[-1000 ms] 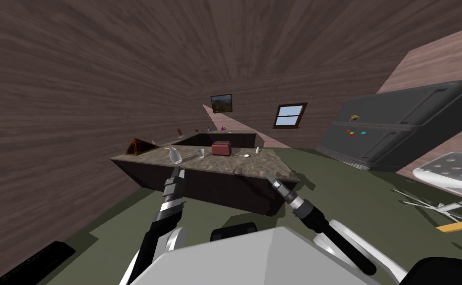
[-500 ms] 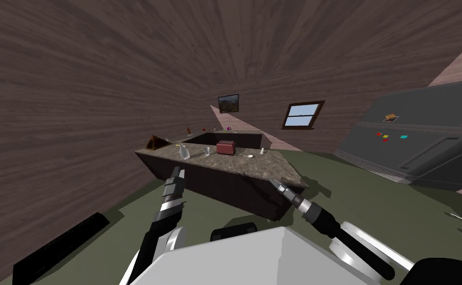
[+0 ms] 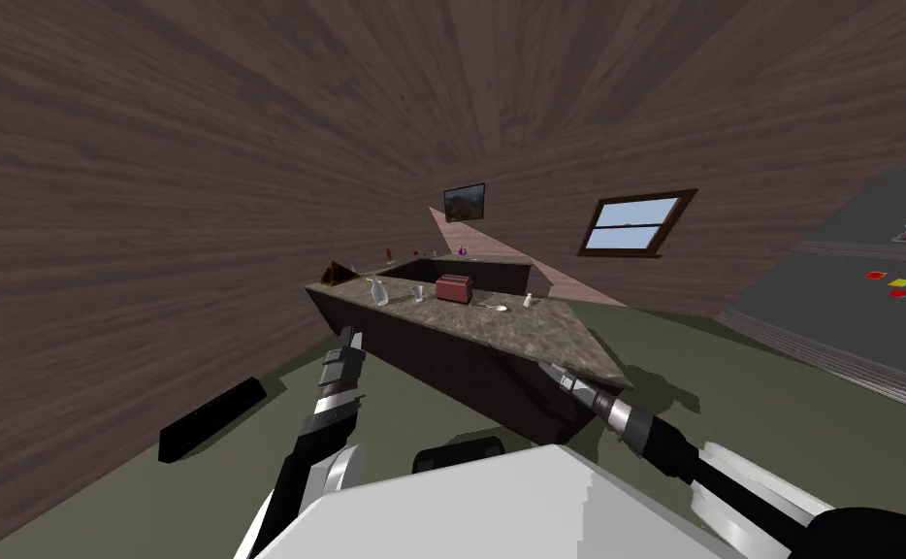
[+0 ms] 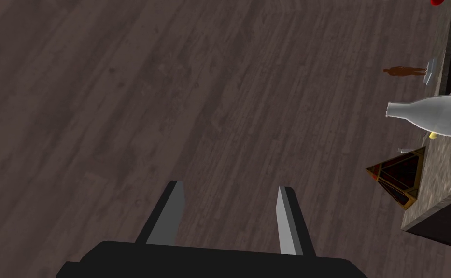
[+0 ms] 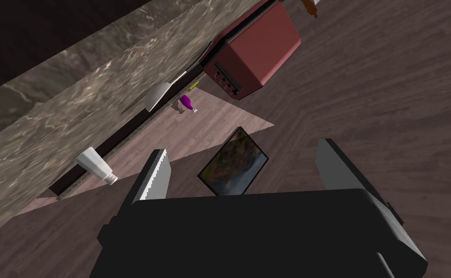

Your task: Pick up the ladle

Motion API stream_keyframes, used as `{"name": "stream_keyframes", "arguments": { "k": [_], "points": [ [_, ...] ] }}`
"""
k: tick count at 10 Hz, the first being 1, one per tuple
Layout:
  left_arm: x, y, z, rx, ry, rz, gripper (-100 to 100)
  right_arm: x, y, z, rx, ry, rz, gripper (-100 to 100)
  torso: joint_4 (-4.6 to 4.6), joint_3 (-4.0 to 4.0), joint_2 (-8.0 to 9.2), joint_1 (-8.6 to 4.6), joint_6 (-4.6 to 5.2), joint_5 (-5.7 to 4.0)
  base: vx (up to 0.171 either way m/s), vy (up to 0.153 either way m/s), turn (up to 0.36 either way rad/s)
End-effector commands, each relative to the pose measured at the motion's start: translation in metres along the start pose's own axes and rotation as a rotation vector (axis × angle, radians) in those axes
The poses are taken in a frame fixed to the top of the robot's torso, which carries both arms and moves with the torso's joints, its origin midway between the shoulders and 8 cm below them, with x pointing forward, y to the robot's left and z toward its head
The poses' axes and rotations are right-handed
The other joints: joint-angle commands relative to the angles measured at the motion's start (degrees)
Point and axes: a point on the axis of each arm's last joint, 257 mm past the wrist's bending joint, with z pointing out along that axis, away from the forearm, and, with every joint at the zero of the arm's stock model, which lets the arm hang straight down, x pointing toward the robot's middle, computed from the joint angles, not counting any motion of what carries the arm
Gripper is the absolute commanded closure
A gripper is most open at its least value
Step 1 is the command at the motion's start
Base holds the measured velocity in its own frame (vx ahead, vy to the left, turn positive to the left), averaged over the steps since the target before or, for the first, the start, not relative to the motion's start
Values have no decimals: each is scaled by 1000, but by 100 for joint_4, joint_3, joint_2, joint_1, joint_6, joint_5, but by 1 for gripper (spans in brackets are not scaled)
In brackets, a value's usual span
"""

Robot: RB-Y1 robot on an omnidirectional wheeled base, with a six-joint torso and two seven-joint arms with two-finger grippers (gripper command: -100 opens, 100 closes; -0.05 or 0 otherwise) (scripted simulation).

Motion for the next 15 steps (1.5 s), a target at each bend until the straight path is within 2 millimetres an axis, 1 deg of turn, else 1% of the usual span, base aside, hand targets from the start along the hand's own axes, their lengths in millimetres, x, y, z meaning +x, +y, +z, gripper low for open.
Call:
{"name": "stream_keyframes", "arguments": {
  "k": [1,2,3,4,5,6,8,9,10,11,12,13,14,15],
  "points": [
    [0,0,0,0,0,0,0,-2,-4,0,5,22,-18,-100,0,0,0,0,0,0,-6,-25,-14],
    [0,0,0,0,0,0,0,2,-29,-14,59,61,-38,-100,0,0,0,8,4,1,-3,-25,329],
    [0,0,0,0,0,0,0,1,-29,-14,55,79,-56,-100,-1,-2,-3,6,-5,2,-3,-39,243],
    [0,0,0,0,0,0,0,3,-54,-30,109,115,-74,-100,-1,-2,-4,5,1,1,17,-44,353],
    [0,0,0,0,0,0,0,1,-54,-29,104,135,-94,-100,-2,-6,-11,0,-4,0,19,-48,252],
    [0,0,0,0,0,0,0,2,-77,-46,159,168,-109,-100,-3,-7,-13,0,1,0,23,-51,400],
    [0,0,0,0,0,0,0,-1,-77,-45,154,191,-133,-100,-3,-9,-16,-1,3,-1,13,-39,82],
    [0,0,0,0,0,0,0,-3,-100,-62,206,230,-155,-100,-2,-6,-11,10,6,1,23,-26,346],
    [0,0,0,0,0,0,0,-5,-100,-61,201,246,-172,-100,-4,-10,-17,7,-4,2,27,-37,260],
    [0,0,0,0,0,0,0,-7,-121,-79,253,279,-187,-100,-4,-11,-20,7,1,1,35,-54,347],
    [0,0,0,0,0,0,0,-10,-120,-77,249,295,-204,-100,-5,-13,-23,1,-2,0,26,-50,271],
    [0,0,0,0,0,0,0,-11,-120,-77,247,300,-210,-100,-5,-14,-23,2,1,-1,11,-23,17],
    [0,0,0,0,0,0,0,-15,-140,-94,295,338,-231,-100,-3,-10,-17,12,7,1,31,-24,340],
    [0,0,0,0,0,0,0,-18,-139,-93,291,352,-247,-100,-5,-13,-23,10,-4,2,34,-42,218]
  ]
}}
